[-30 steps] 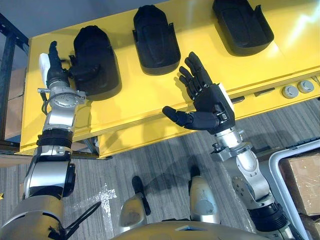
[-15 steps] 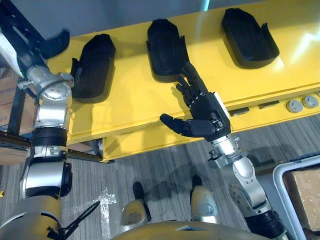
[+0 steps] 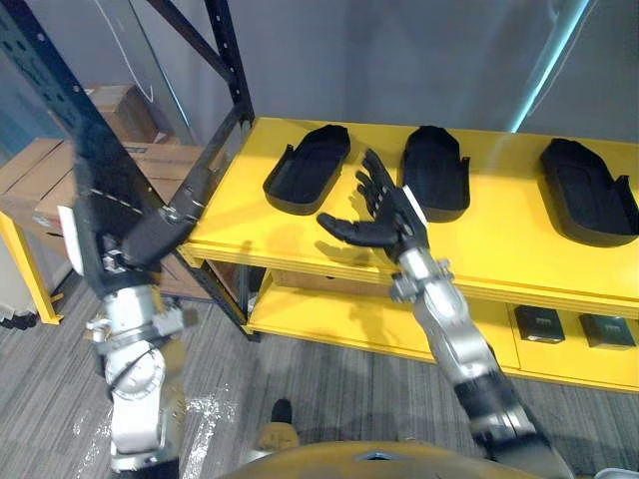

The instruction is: Walk over and take three plastic housings, then place them on the shelf

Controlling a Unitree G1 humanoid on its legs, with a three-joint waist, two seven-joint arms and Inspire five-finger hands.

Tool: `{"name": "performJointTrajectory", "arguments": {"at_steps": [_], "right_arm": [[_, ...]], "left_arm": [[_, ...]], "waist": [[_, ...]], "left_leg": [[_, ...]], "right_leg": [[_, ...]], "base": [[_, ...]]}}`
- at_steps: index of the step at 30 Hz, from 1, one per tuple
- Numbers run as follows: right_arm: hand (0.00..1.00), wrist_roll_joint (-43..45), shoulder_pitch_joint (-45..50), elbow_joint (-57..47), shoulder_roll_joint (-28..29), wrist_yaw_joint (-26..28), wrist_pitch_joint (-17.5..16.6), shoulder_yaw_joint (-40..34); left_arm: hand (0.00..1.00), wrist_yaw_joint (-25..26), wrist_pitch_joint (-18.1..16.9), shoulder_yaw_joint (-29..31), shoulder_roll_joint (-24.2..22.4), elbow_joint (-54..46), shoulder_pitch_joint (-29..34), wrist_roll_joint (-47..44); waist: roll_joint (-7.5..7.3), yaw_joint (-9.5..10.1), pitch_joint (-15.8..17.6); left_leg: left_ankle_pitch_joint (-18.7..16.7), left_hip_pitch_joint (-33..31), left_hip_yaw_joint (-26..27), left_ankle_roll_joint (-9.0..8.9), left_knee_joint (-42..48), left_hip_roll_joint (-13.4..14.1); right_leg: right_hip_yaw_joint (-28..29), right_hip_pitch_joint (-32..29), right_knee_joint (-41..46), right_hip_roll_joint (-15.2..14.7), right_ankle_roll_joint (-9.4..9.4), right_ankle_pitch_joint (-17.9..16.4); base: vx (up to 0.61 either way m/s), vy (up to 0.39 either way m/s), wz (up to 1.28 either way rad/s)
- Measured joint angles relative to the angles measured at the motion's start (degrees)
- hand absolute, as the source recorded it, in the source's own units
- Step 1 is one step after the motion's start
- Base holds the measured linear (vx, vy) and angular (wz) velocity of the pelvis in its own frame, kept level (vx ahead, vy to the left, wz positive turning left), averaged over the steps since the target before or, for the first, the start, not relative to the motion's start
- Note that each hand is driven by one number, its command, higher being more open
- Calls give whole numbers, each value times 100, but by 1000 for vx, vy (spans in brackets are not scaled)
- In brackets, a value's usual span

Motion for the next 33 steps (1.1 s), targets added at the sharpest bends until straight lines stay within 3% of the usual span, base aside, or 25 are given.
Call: {"name": "performJointTrajectory", "arguments": {"at_steps": [3,10,16,24,33], "right_arm": [[100,1,-508,215,3,-459,85,-327],[100,-3,-1343,1024,-331,-708,96,-599],[100,-1,-1835,1359,-757,-848,109,-834],[100,-224,-2002,1345,-800,-1212,108,-926],[100,-219,-2153,1332,-806,-789,333,-911]], "left_arm": [[100,-363,140,-371,-33,278,309,-36],[100,-410,112,-324,-46,461,379,-398],[100,-442,-94,-629,-54,460,136,-570],[100,-355,-329,-963,-59,460,-176,-584],[100,-247,-330,-985,-58,460,-258,-585]], "waist": [[31,222,23],[107,324,402],[212,274,766],[282,209,951],[286,205,1122]], "left_leg": [[98,-159,-242,11,-80,19],[297,-398,-437,131,-209,-19],[440,-560,-437,152,-208,-128],[462,-636,-340,171,-207,-137],[469,-626,-264,178,-206,-139]], "right_leg": [[-244,-23,24,48,-78,-50],[-436,-243,225,-2,-66,-103],[-395,-570,623,-188,-50,-184],[-267,-857,912,-262,-84,-314],[-146,-1005,1123,-303,-101,-379]], "base": [[-71,-45,43],[-67,-14,19],[-38,3,3],[-23,-26,-6],[-31,-33,-5]]}}
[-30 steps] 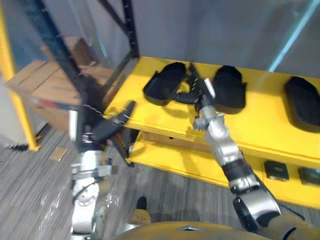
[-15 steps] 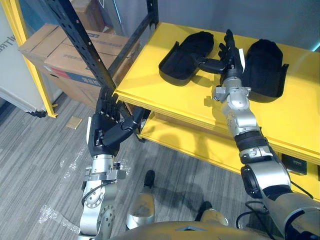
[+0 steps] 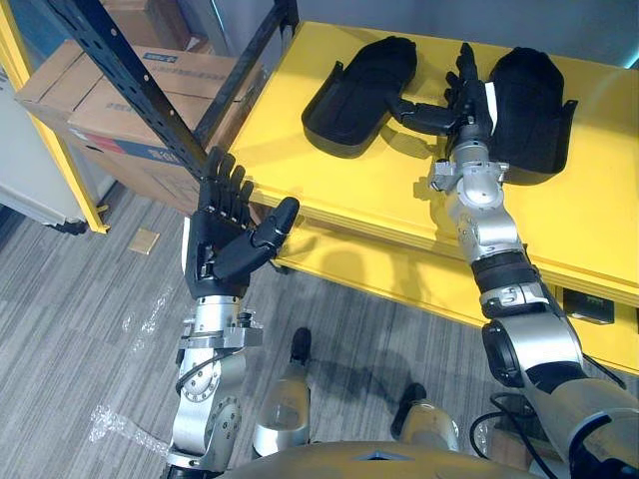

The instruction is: Walk over and take three plastic housings, then place them on the shelf

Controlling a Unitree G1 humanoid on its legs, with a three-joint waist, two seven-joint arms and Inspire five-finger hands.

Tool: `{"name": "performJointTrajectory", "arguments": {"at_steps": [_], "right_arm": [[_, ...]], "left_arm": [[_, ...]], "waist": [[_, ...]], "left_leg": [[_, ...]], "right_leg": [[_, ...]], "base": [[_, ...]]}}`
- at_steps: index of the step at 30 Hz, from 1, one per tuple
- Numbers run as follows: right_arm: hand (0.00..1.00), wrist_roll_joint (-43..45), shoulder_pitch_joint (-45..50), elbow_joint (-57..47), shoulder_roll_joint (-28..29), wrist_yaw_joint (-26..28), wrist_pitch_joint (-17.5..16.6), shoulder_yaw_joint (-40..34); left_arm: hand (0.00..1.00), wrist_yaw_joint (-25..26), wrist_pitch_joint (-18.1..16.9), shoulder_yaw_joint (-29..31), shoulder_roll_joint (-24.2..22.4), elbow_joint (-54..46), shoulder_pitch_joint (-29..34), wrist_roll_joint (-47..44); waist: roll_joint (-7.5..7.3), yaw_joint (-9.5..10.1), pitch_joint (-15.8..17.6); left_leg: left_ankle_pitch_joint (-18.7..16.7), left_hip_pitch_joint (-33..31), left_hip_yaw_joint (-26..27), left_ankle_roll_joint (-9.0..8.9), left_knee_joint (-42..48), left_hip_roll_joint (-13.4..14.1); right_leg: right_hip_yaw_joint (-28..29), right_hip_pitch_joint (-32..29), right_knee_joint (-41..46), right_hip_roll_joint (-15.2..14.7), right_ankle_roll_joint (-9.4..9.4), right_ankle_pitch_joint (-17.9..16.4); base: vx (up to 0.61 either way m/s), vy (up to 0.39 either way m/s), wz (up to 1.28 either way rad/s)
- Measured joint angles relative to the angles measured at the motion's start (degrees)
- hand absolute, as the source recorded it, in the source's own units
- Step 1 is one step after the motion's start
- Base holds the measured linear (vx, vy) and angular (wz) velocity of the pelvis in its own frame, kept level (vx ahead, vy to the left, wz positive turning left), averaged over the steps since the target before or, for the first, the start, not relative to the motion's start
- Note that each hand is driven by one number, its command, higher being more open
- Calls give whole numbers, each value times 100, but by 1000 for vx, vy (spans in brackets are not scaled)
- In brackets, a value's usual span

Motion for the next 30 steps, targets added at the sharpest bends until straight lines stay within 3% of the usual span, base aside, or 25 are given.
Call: {"name": "performJointTrajectory", "arguments": {"at_steps": [10,27,30], "right_arm": [[100,-3,-766,682,-259,538,20,223],[100,-215,-1434,1601,-629,717,-9,281],[100,-215,-1595,1874,-725,790,-144,378]], "left_arm": [[100,171,-6,-39,163,3,-50,0],[100,391,-5,-247,276,102,-51,1],[100,452,-6,-247,277,182,-58,0]], "waist": [[17,37,245],[123,54,409],[129,60,412]], "left_leg": [[16,-92,-35,56,-1,-75],[45,-68,-40,117,-1,-106],[45,-73,-44,116,-1,-108]], "right_leg": [[9,-173,313,-137,51,-119],[5,-296,777,-254,15,-401],[2,-296,777,-258,16,-402]], "base": [[-22,-24,4],[-6,-35,2],[0,0,0]]}}
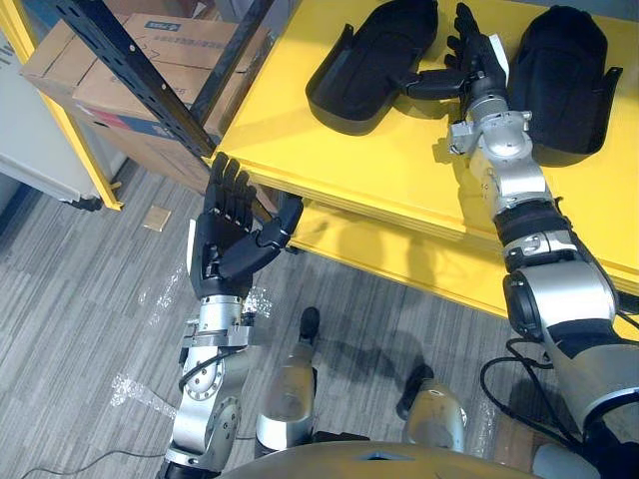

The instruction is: Walk over and take three plastic housings, then place them on the shelf

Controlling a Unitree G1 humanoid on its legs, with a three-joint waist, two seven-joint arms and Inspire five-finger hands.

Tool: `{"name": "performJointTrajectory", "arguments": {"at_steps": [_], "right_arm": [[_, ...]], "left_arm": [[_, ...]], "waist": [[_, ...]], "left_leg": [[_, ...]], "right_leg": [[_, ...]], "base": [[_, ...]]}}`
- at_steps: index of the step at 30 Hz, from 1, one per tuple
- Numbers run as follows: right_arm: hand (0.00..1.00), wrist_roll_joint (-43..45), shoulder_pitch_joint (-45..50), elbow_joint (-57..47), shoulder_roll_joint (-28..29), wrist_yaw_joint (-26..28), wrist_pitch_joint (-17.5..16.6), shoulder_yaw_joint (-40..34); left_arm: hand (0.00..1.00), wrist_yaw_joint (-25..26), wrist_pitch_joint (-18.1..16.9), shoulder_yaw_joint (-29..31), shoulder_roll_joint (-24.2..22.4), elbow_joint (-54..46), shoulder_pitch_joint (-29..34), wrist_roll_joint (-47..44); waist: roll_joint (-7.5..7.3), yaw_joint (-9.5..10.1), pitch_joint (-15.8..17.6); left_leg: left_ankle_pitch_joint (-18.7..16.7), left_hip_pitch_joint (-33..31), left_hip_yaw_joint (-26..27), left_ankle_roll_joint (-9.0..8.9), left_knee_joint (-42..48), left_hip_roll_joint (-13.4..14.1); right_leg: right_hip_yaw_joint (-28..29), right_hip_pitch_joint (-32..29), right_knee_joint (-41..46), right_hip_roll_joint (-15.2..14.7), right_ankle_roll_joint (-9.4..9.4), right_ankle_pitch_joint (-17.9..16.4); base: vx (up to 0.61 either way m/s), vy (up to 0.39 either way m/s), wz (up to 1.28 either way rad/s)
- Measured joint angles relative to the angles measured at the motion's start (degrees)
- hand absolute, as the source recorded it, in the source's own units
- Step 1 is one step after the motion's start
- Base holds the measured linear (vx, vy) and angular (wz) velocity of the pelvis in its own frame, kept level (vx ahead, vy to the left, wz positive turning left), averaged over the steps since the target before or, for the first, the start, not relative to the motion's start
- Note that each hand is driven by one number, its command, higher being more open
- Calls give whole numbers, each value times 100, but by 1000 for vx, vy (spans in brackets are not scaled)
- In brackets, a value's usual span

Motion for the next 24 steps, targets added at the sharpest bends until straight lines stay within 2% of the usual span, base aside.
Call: {"name": "performJointTrajectory", "arguments": {"at_steps": [9,14,24], "right_arm": [[100,6,-454,545,-255,299,-274,337],[100,5,-565,560,-354,477,-607,343],[100,-11,-588,559,-364,572,-628,647]], "left_arm": [[100,24,0,-60,0,104,-7,-7],[100,15,-7,-122,0,106,-1,-83],[100,25,-13,-226,0,132,-16,-80]], "waist": [[131,48,102],[191,98,150],[189,160,151]], "left_leg": [[39,-20,-107,-25,1,-64],[52,-45,-172,-42,1,-59],[69,-47,-175,-67,1,-57]], "right_leg": [[-91,-1,154,-92,-8,-95],[-146,-2,211,-97,-7,-146],[-149,-2,208,-94,-8,-147]], "base": [[-1,-22,6],[-3,-35,6],[0,0,0]]}}
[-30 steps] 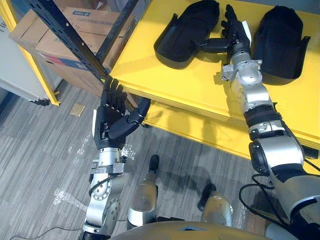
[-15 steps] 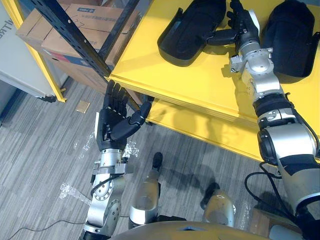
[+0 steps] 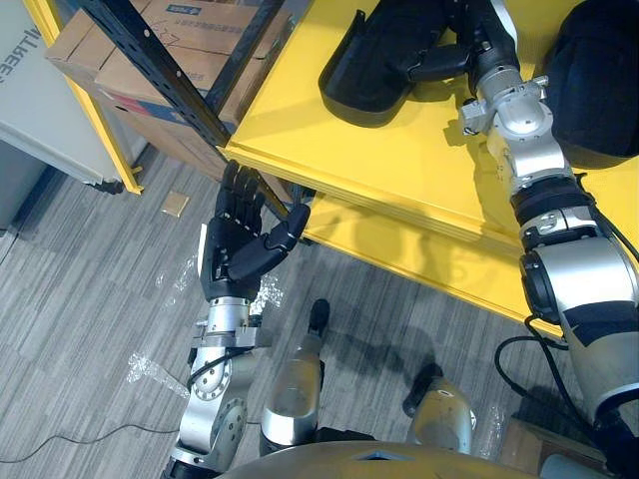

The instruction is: Walk over and take three plastic housings, then place them on the shelf

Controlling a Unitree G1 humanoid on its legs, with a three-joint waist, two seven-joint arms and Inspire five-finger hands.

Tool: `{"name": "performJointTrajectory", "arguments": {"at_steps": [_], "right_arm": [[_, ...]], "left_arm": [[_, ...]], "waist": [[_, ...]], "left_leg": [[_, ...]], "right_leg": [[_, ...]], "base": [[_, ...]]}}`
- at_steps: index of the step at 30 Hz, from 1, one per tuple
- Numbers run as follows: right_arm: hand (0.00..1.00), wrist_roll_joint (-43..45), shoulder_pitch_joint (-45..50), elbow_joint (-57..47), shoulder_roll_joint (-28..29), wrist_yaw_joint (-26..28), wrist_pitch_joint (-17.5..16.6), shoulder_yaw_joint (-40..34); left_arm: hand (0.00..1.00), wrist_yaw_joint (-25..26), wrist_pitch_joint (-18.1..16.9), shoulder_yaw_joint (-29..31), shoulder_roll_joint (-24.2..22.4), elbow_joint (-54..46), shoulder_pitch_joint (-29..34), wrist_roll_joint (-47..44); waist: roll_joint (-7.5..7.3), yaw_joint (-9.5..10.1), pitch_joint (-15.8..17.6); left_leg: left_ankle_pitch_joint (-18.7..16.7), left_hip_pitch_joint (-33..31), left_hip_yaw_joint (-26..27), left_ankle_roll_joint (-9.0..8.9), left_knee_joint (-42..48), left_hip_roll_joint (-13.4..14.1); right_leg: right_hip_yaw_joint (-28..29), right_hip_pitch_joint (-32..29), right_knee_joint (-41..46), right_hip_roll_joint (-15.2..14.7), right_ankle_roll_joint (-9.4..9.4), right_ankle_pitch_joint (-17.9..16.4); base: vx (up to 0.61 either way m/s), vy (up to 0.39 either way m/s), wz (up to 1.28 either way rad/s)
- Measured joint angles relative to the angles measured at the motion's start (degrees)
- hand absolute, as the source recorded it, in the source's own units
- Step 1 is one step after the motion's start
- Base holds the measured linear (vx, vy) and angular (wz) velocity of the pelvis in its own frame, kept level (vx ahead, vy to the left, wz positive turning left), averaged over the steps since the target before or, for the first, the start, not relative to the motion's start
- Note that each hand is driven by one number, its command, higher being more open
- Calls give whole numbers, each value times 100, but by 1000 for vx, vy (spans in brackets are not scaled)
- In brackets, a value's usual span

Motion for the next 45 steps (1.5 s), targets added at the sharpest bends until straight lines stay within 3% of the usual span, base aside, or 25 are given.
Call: {"name": "performJointTrajectory", "arguments": {"at_steps": [5,11,15,17,18,20,23,25,29,31,37,45], "right_arm": [[100,-111,-218,68,0,-26,-12,207],[100,-576,-383,-303,-7,-761,-853,200],[100,-668,153,-2782,-16,-1381,-986,-392],[100,-650,754,-4466,-14,-1530,-1009,-692],[100,-650,992,-4852,-11,-1558,-1008,-780],[100,-597,2015,-5886,55,-1580,-883,-1064],[100,-604,2996,-6203,158,-1407,-507,-1287],[100,-622,3980,-6226,165,-1087,38,-1488],[100,-937,4895,-6226,-24,-501,512,-1594],[100,-1230,5035,-6225,-394,-44,686,-1571],[100,-1327,5002,-6092,-1233,444,678,-1469],[100,-1147,4700,-5097,-1690,1112,667,-771]], "left_arm": [[100,0,-9,-1,16,2,6,1],[100,-41,-156,-80,136,1,-39,39],[100,-39,-165,-73,118,-1,-211,39],[100,-37,-174,-6,120,-4,-221,41],[100,-37,-179,17,121,-4,-212,42],[100,-33,-191,135,128,-5,-171,65],[100,-41,-190,197,171,-5,-138,82],[100,-144,-189,200,183,-5,-102,98],[100,-266,-186,261,183,-5,-83,109],[100,-336,-178,286,189,-4,-51,110],[100,-407,-127,276,248,9,105,168],[100,-557,-114,274,443,188,110,308]], "waist": [[0,6,3],[-12,-3,12],[-32,-65,23],[-79,-195,18],[-121,-211,2],[-342,-339,-110],[-571,-496,-308],[-739,-573,-569],[-771,-730,-647],[-773,-804,-772],[-836,-807,-1211],[-916,-772,-1347]], "left_leg": [[2,-9,-5,-4,0,8],[14,-14,2,-28,0,10],[4,92,155,-50,-2,25],[-34,204,296,-47,-5,24],[-52,237,338,-46,-6,24],[-138,333,555,-22,-16,47],[-226,385,763,-3,-37,96],[-286,429,940,-22,-39,132],[-313,606,1143,-36,-40,143],[-335,615,1248,-49,-41,186],[-347,621,1304,-93,-42,314],[-359,586,1296,-132,-46,322]], "right_leg": [[-7,0,-9,8,1,2],[-11,3,-56,18,21,28],[5,198,-407,91,63,210],[33,402,-749,151,111,400],[74,432,-827,167,113,444],[230,519,-1122,232,134,586],[390,558,-1419,332,134,737],[568,613,-1744,417,136,925],[722,791,-2051,460,180,1138],[823,790,-2196,522,174,1247],[856,826,-2369,667,128,1341],[849,880,-2549,696,135,1399]], "base": [[0,0,0],[0,0,0],[12,9,-8],[16,35,-19],[3,36,-30],[-13,33,-41],[-13,15,-41],[29,7,-39],[34,3,-27],[4,-8,-23],[-2,-27,-8],[-51,-7,0]]}}
